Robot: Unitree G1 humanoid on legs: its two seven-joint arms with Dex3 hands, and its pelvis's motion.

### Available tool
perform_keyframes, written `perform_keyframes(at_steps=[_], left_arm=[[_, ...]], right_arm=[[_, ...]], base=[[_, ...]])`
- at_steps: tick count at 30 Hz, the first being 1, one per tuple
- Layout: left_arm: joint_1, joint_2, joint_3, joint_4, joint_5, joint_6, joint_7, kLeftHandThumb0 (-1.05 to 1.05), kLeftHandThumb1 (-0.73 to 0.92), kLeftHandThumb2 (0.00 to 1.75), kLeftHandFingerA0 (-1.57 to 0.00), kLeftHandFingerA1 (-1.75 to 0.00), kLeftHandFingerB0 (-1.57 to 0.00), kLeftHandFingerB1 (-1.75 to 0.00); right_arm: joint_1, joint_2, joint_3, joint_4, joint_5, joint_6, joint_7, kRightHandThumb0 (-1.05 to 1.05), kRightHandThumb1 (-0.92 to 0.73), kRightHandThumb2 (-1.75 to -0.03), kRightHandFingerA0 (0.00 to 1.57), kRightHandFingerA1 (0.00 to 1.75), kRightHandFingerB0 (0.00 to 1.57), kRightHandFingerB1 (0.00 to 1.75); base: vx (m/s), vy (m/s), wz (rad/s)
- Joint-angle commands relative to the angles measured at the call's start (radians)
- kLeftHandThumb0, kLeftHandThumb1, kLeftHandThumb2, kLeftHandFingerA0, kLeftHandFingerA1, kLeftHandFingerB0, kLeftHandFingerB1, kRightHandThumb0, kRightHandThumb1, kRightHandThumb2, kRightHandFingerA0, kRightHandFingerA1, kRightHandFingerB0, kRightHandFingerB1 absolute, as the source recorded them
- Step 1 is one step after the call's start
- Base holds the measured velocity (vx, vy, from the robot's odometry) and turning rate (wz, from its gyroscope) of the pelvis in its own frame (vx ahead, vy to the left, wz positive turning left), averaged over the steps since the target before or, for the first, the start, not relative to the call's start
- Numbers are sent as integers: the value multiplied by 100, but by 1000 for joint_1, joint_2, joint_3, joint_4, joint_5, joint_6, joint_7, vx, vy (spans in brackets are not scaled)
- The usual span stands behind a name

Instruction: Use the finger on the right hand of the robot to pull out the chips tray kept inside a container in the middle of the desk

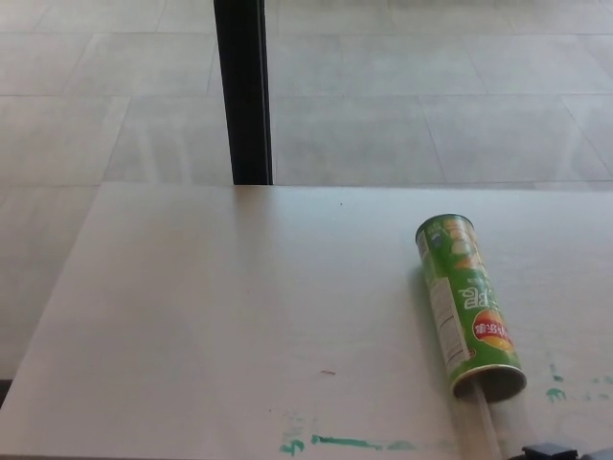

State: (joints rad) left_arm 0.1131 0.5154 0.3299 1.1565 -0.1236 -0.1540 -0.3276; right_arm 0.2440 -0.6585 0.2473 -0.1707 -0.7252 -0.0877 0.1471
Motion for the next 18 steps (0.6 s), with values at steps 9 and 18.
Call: perform_keyframes(at_steps=[9,18], left_arm=[[10,21,5,-8,-4,-6,8,-75,85,66,-30,-92,-36,-89],[11,20,9,-8,-7,-4,9,-77,82,65,-33,-94,-38,-85]], right_arm=[[110,-50,-1,-2,-1,-17,51,-20,-60,-59,76,136,51,44],[112,-48,-11,-25,17,-9,68,-20,-60,-59,77,135,51,43]], base=[[0,0,0],[0,0,0]])
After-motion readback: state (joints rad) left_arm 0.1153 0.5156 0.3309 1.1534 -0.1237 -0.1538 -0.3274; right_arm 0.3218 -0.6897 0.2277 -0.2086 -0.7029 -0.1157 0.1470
